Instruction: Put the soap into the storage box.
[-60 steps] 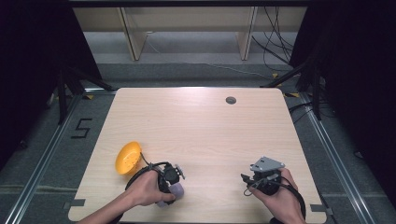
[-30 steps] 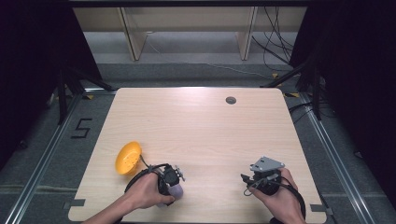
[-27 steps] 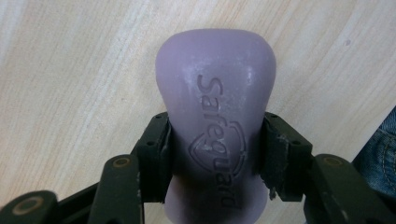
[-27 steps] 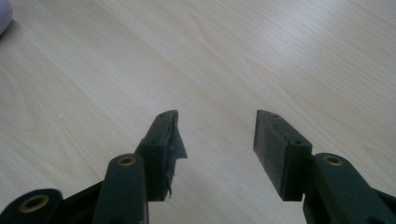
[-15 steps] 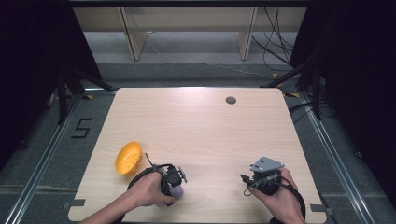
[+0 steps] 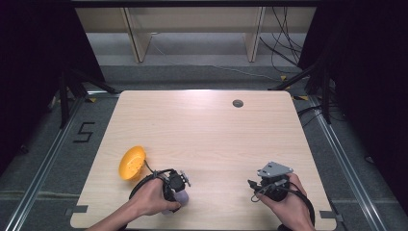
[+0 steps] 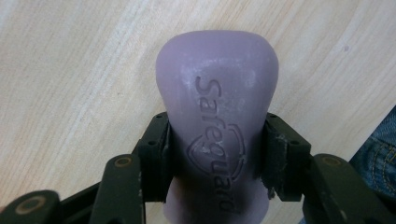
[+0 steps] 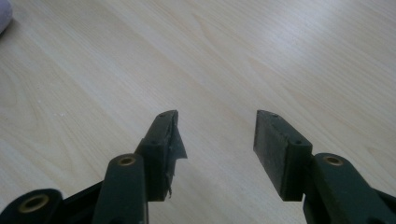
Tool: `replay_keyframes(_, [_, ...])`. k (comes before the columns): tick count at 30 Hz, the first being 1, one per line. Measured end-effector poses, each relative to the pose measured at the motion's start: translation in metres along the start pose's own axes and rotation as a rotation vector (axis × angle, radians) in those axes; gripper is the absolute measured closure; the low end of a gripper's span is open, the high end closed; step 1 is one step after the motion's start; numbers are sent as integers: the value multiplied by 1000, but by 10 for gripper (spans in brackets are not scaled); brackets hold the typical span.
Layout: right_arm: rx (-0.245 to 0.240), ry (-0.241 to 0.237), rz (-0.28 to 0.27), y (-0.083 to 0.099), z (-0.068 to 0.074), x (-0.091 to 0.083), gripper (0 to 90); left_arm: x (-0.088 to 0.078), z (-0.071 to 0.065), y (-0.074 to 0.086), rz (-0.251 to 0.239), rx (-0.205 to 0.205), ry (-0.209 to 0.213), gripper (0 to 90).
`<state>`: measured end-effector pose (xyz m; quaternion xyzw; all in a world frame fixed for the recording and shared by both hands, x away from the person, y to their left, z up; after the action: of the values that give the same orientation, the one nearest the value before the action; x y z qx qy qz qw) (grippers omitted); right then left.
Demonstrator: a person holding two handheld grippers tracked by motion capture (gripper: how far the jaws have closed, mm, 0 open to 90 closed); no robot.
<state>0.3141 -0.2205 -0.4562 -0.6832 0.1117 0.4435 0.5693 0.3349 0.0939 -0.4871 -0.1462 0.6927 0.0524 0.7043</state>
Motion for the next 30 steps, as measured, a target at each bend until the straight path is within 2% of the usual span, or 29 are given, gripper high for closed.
replay_keyframes(9, [-5,0,-3,0,0,0,503,-5,-2,1,-30,-18,-11,490])
replay_keyframes(15, [-6,1,-6,0,0,0,503,-11,0,2,-66,-48,-22,490])
replay_keyframes(16, [-4,1,-6,0,0,0,503,-13,1,3,-59,-49,-20,490])
replay_keyframes(19, [-4,1,-6,0,0,0,503,-16,3,4,-66,-75,-25,490])
replay_keyframes(20, [-4,1,-6,0,0,0,503,-17,4,5,-75,-106,-20,490])
replay_keyframes(22, [-3,1,-6,0,0,0,503,-18,5,6,-76,-110,-17,490])
replay_keyframes(25, [-5,1,-6,0,0,0,503,-21,6,7,-91,-153,-21,490])
replay_keyframes(29, [-4,1,-6,0,0,0,503,-24,7,7,-78,-164,-26,490])
replay_keyframes(30, [-4,1,-6,0,0,0,503,-25,8,8,-87,-180,-31,490])
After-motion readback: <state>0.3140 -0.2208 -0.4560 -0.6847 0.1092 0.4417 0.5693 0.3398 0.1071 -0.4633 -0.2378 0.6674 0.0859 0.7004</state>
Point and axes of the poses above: each handheld gripper's, and its own axes: x roughly forward along the jaws, y roughly out of its underside, z roughly to its left, the point moved 1 cm from there along x, roughly forward along the jaws, and after that the axes turned 15 degrees about x, right-handed, at the moved point
